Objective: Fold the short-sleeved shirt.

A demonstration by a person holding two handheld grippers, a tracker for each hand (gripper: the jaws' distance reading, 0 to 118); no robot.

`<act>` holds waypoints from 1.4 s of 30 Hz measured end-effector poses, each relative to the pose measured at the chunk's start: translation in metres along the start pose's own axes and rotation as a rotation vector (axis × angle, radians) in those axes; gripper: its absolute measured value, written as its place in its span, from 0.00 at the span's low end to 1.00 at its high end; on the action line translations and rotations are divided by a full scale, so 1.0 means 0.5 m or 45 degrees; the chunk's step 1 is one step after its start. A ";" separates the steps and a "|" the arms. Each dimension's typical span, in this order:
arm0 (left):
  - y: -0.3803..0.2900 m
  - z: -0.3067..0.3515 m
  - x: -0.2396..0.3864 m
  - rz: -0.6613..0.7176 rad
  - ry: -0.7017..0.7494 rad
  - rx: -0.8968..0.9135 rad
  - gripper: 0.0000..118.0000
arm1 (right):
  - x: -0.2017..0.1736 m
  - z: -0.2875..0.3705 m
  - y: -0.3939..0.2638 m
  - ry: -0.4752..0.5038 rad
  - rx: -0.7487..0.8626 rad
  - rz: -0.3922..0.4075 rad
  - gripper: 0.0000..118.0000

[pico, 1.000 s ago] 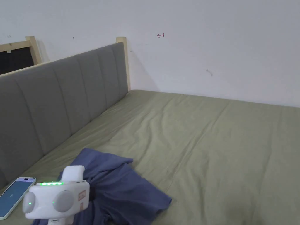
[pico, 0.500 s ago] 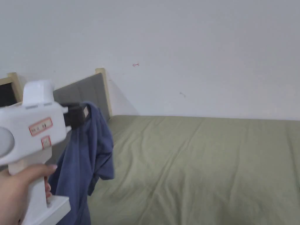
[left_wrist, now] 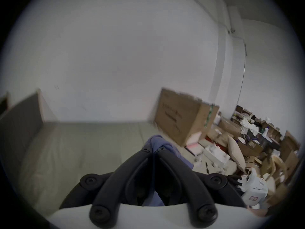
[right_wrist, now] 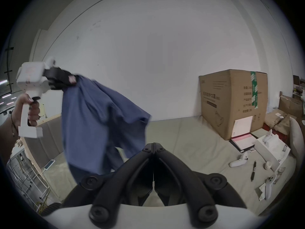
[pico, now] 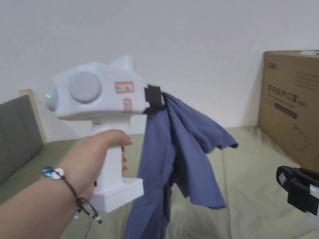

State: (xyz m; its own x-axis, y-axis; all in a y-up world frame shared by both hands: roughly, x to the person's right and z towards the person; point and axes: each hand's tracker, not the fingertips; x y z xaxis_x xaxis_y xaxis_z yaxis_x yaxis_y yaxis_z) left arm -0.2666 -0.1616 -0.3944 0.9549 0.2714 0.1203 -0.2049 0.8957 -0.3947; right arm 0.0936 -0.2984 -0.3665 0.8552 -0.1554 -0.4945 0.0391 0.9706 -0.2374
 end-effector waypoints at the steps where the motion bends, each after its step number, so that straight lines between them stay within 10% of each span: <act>1: -0.024 -0.049 0.003 0.044 -0.014 -0.088 0.00 | 0.010 0.001 -0.004 -0.015 -0.004 0.001 0.00; 11: -0.537 -0.415 -0.023 0.501 -0.017 -1.150 0.03 | 0.079 -0.040 -0.127 -0.075 -0.242 -0.055 0.00; 15: -0.594 -0.415 -0.036 0.637 -0.065 -1.153 0.92 | 0.084 -0.049 -0.157 -0.074 -0.296 -0.051 0.00; 22: -0.422 -0.339 -0.056 0.514 -0.041 -0.889 0.89 | 0.069 -0.050 -0.136 -0.061 -0.267 -0.063 0.00; 26: -0.294 -0.165 -0.064 0.226 0.111 -0.272 0.86 | 0.055 -0.038 -0.102 -0.058 -0.163 -0.063 0.00; 29: -0.282 -0.022 -0.063 -0.014 0.277 0.193 0.62 | 0.040 -0.027 -0.089 -0.048 -0.048 -0.059 0.00; 33: -0.344 0.098 -0.075 -0.116 0.477 0.465 0.00 | 0.016 -0.020 -0.096 -0.053 0.067 -0.063 0.00; 42: -0.485 0.188 -0.139 0.180 0.669 0.464 0.00 | -0.023 -0.008 -0.140 -0.150 0.211 -0.048 0.00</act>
State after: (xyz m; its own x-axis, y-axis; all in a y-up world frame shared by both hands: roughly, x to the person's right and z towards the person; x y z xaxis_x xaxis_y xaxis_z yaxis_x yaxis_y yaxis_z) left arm -0.3036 -0.3647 -0.2213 0.8723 0.2694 -0.4080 -0.3074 0.9511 -0.0292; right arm 0.0789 -0.3652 -0.3475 0.9056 -0.1792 -0.3845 0.1485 0.9830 -0.1084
